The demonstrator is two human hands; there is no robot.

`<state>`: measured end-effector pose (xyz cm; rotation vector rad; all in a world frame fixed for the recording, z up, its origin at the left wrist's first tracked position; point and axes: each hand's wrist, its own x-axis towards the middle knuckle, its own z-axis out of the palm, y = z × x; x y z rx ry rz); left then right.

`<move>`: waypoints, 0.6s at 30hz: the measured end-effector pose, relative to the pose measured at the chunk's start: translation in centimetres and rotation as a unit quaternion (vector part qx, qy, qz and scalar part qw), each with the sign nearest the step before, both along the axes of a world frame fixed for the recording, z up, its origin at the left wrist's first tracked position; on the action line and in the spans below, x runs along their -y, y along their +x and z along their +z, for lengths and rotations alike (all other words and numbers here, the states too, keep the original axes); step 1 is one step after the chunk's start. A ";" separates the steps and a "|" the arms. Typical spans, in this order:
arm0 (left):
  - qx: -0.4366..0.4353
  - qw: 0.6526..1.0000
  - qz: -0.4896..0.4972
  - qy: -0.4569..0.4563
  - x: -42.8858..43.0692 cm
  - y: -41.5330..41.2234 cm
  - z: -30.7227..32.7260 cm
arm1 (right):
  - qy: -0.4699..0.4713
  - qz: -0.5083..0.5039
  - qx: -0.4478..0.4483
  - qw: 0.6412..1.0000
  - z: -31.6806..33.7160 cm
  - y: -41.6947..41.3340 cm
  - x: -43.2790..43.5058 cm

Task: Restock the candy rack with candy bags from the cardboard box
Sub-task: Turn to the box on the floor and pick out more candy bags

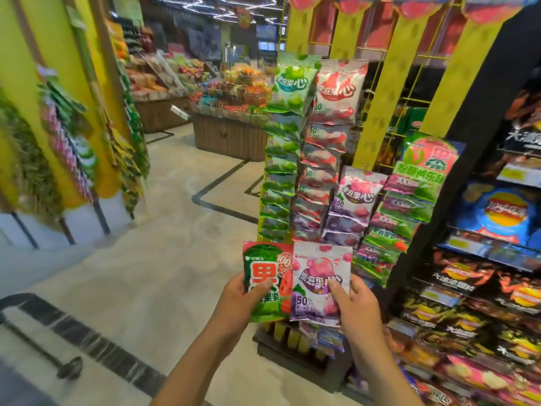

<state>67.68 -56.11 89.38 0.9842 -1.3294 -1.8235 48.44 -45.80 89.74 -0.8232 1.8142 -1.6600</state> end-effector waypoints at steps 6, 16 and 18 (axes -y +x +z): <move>-0.007 1.000 0.002 -0.018 4.7 -3.1 1.5 | -0.018 -0.003 -0.013 1.000 1.6 -2.9 4.2; 0.003 0.998 -0.048 -0.034 11.8 -12.1 2.7 | -0.045 -0.087 -0.005 0.995 2.8 -11.1 8.9; 0.002 0.997 -0.055 -0.050 12.7 -13.5 2.9 | -0.063 -0.095 -0.002 0.993 3.1 -12.5 9.5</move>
